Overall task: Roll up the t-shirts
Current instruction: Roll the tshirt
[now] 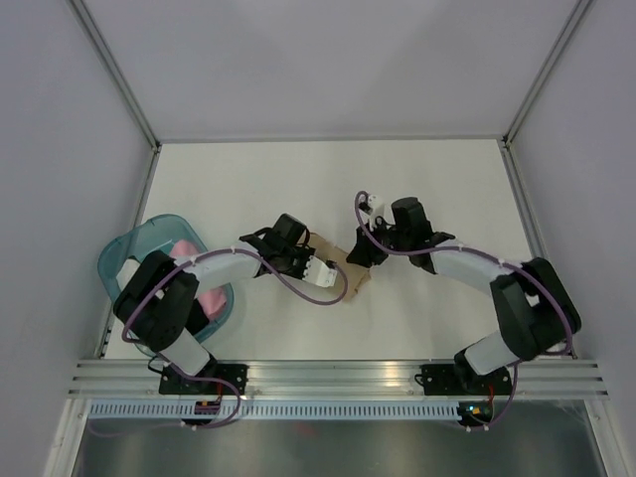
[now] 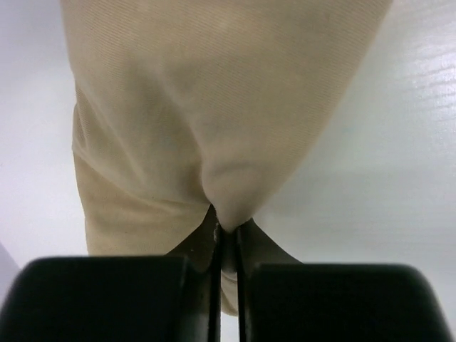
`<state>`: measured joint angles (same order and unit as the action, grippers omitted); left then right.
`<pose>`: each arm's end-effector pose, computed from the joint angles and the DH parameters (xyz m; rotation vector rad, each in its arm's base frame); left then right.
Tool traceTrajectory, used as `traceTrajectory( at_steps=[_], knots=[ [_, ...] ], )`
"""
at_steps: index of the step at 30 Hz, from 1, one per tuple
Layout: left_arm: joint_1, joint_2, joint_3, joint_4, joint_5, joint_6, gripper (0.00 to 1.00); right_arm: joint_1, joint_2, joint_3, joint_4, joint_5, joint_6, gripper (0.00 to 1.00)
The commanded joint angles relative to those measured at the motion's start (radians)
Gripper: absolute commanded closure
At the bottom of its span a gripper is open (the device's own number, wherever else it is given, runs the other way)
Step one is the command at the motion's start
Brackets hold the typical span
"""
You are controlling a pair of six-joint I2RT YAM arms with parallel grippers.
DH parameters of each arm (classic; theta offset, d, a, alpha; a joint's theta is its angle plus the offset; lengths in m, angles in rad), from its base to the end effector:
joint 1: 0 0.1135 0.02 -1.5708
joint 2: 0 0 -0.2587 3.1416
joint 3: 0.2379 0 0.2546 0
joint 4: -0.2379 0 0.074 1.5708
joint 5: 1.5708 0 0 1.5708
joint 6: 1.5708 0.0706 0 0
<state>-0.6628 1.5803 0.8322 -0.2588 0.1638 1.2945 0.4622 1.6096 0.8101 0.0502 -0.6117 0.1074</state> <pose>0.2463 -0.2069 0.1264 2.1551 1.3764 0.0306 0.2881 0.1888 0.1466 -0.7281 2.2416 0.9933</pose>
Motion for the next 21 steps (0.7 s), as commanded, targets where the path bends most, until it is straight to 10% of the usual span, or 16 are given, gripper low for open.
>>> traceTrajectory(
  at_steps=[1,5,11,21],
  knots=[
    [0.008,0.032,0.114,-0.152,0.082,-0.064,0.98,0.001,-0.242,-0.053,0.043,0.033,-0.184,0.6],
    [0.065,0.061,0.245,-0.376,0.25,-0.141,0.98,0.009,-0.456,-0.238,0.166,0.125,-0.413,0.41],
    [0.077,0.083,0.304,-0.525,0.281,-0.156,0.98,0.169,-0.573,-0.241,-0.104,0.275,-0.687,0.4],
    [0.078,0.124,0.355,-0.557,0.27,-0.216,0.98,0.479,-0.469,-0.315,0.076,0.457,-0.684,0.35]
  ],
)
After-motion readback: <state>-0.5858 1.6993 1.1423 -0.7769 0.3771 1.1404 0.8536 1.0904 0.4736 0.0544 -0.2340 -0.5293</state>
